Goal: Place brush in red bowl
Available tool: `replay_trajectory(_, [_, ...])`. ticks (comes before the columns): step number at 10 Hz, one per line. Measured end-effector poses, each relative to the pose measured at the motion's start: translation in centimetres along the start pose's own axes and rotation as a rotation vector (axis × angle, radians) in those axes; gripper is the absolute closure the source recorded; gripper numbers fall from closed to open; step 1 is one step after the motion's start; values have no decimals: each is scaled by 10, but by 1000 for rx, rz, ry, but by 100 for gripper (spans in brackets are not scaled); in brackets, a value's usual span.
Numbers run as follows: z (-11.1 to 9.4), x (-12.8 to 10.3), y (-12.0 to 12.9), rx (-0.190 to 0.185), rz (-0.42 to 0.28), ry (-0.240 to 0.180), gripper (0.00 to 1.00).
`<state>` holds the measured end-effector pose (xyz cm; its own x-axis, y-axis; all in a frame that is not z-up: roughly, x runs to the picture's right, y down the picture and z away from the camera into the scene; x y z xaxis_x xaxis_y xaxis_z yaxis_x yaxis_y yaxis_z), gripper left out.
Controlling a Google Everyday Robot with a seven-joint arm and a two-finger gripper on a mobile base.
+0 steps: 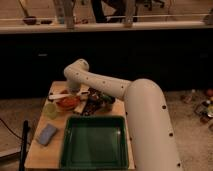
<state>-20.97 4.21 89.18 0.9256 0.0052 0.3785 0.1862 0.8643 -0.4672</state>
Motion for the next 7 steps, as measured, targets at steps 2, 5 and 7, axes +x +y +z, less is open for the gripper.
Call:
replay_trajectory(2, [0,-1,0,-2,-1,-6,20])
replay_trajectory(5, [1,-2,0,-6,-1,-12,20])
replay_trajectory(7, [2,0,1,-2,-5,-18,20])
